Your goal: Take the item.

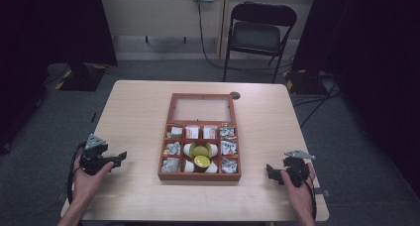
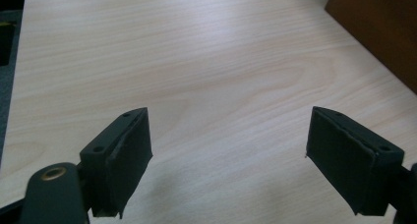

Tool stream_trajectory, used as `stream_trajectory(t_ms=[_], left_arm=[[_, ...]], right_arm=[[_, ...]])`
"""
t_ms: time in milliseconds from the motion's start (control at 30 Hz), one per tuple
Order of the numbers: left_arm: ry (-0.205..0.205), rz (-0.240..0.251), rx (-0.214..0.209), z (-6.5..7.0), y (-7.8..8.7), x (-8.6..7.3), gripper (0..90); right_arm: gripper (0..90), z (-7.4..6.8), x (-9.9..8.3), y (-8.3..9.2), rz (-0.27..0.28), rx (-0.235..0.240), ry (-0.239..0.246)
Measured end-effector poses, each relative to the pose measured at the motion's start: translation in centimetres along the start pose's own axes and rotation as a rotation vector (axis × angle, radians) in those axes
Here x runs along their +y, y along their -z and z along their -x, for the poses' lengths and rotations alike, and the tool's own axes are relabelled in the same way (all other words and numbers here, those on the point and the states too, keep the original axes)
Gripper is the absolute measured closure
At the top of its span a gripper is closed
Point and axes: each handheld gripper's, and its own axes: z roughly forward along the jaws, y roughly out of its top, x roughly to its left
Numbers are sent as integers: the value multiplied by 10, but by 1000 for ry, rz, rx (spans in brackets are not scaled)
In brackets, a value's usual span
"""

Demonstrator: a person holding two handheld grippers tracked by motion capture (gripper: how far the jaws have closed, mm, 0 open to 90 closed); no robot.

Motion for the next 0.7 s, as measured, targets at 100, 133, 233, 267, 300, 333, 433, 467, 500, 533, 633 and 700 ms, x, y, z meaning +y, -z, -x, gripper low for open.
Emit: stream_trajectory(t_ms=[100, 133, 233, 267, 300, 333, 433, 467, 500, 533, 633, 700], left_arm=[[-9, 1, -29, 5, 0, 2, 173], [-9, 1, -29, 5, 0, 2, 173], [-24, 5, -41, 11, 1, 5, 173], [-21, 11, -50, 12, 2, 6, 173], [-22, 17, -56, 14, 3, 7, 173], [-21, 23, -61, 16, 3, 8, 173], [-37, 22, -77, 23, 5, 10, 173], [-37, 22, -77, 23, 5, 10, 173], [-39, 29, -97, 28, 5, 12, 173], [-50, 27, -99, 31, 6, 14, 173], [-70, 33, -118, 39, 7, 18, 173], [-92, 36, -126, 44, 8, 20, 173]], right_arm=[[0, 0, 0, 0, 0, 0, 0], [0, 0, 0, 0, 0, 0, 0], [0, 0, 0, 0, 0, -1, 0], [0, 0, 0, 0, 1, 0, -1], [0, 0, 0, 0, 0, -1, -1], [0, 0, 0, 0, 0, -1, 0], [0, 0, 0, 0, 1, -1, 0], [0, 0, 0, 0, 1, -1, 0], [0, 0, 0, 0, 0, -1, 0], [0, 0, 0, 0, 0, -1, 0], [0, 0, 0, 0, 0, -1, -1], [0, 0, 0, 0, 0, 0, -2]])
